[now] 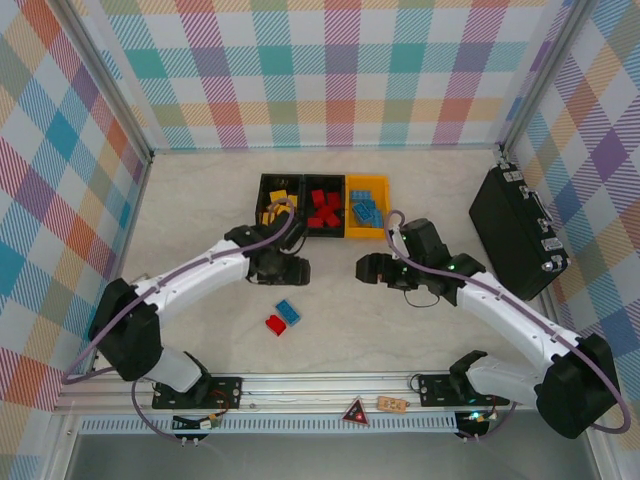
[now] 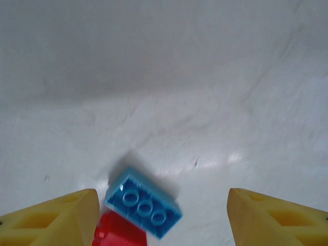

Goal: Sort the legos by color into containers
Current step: Pick up the lego from the middle-left of the table.

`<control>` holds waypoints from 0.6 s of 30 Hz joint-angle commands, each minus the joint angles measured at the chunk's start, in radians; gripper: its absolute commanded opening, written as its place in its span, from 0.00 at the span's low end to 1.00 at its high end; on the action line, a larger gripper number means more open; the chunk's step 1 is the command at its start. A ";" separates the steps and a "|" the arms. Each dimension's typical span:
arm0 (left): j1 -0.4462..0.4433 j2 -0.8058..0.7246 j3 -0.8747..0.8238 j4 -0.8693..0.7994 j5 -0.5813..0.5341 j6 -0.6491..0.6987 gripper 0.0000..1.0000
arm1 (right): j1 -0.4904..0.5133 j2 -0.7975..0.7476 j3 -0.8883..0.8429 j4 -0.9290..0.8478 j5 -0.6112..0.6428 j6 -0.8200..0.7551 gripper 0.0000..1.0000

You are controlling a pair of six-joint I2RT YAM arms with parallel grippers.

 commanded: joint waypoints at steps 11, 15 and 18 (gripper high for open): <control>-0.067 -0.058 -0.097 -0.236 0.014 0.080 0.73 | 0.106 0.032 -0.047 -0.022 -0.131 -0.095 0.76; -0.088 -0.005 -0.097 -0.257 0.017 0.119 0.73 | 0.110 0.026 -0.057 -0.005 -0.129 -0.084 0.76; -0.094 0.027 -0.105 -0.239 0.051 0.138 0.73 | 0.113 0.028 -0.060 0.000 -0.128 -0.083 0.76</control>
